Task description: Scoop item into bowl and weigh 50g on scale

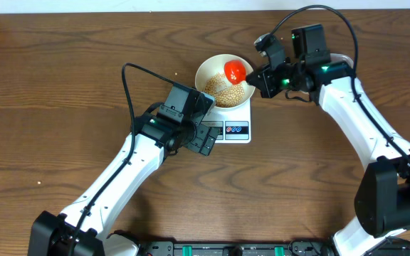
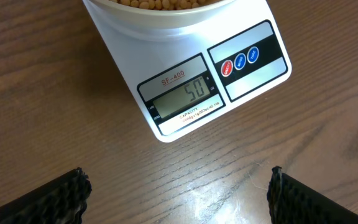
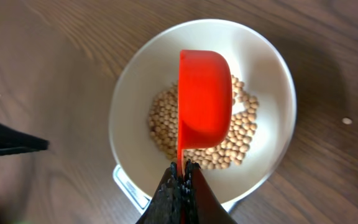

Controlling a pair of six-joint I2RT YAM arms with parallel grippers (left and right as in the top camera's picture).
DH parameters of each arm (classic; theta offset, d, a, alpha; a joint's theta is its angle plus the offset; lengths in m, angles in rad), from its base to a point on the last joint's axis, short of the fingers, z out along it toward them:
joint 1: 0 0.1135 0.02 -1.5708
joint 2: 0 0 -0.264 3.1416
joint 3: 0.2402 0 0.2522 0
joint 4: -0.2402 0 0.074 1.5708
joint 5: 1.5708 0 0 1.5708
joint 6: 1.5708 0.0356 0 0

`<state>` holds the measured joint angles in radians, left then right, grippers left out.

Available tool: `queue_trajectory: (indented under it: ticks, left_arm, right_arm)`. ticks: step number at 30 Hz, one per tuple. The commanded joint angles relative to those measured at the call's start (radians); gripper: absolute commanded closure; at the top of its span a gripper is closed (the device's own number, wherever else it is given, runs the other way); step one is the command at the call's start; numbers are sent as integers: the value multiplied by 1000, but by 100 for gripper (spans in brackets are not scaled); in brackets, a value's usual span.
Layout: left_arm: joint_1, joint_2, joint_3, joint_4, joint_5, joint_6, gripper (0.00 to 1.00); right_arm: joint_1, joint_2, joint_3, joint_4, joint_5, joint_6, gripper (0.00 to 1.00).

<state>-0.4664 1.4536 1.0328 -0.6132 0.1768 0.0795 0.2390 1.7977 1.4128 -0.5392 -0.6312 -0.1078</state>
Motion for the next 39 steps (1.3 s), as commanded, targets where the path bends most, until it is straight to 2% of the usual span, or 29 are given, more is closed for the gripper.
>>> queue_trajectory:
  ticks: [1, 10, 26, 30, 38, 39]
  left_arm:
    - [2, 11, -2, 0, -10, 6, 7]
    - [2, 11, -2, 0, -10, 6, 7]
    - [2, 11, -3, 0, -10, 6, 7]
    - [2, 11, -2, 0, -10, 6, 7]
    - [2, 11, -3, 0, -10, 6, 7]
    - [2, 11, -3, 0, -9, 6, 7]
  right_arm:
    - [-28, -32, 30, 3, -132, 18, 99]
    - [-81, -32, 30, 12, -240, 34, 99]
    - [-143, -33, 33, 35, -303, 63, 99]
    - [-235, -53, 33, 21, -390, 66, 99]
    - [-450, -146, 33, -53, -387, 60, 99]
    - [-517, -174, 33, -90, -362, 47, 99]
